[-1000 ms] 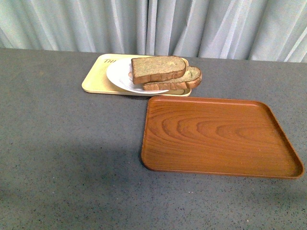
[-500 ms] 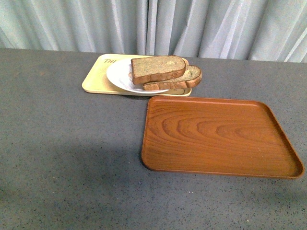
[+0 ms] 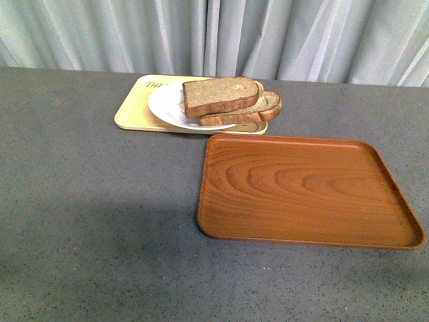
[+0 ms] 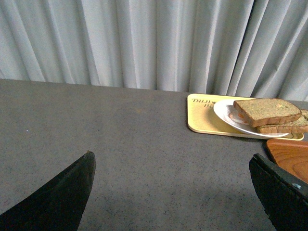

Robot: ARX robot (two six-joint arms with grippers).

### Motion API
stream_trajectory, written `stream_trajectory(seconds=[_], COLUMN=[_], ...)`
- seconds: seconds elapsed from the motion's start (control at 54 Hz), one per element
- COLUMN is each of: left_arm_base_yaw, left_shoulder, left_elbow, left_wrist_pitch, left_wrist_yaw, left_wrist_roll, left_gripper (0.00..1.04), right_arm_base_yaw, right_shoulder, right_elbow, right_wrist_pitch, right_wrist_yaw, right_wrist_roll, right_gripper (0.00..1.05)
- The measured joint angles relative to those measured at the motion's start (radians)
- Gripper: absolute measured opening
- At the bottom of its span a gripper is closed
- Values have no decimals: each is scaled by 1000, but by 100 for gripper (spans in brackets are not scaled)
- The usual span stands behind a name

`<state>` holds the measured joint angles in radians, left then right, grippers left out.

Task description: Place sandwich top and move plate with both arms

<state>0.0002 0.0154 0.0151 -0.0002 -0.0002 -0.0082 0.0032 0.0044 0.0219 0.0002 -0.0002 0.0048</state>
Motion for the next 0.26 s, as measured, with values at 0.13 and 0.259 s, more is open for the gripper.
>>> stream_trajectory(seconds=[0.13,0.259], left_arm_base_yaw=[0,0], left_shoulder=[0,0], left_elbow=[0,0], left_wrist_pitch=[0,0], left_wrist_yaw=[0,0], left_wrist_roll=[0,0], left_gripper=[96,96], right_arm_base_yaw=[0,0], right_shoulder=[0,0], right_elbow=[0,0], right_wrist_pitch=[0,0], right_wrist_yaw=[0,0], right_wrist_roll=[0,0], right_gripper=[96,96])
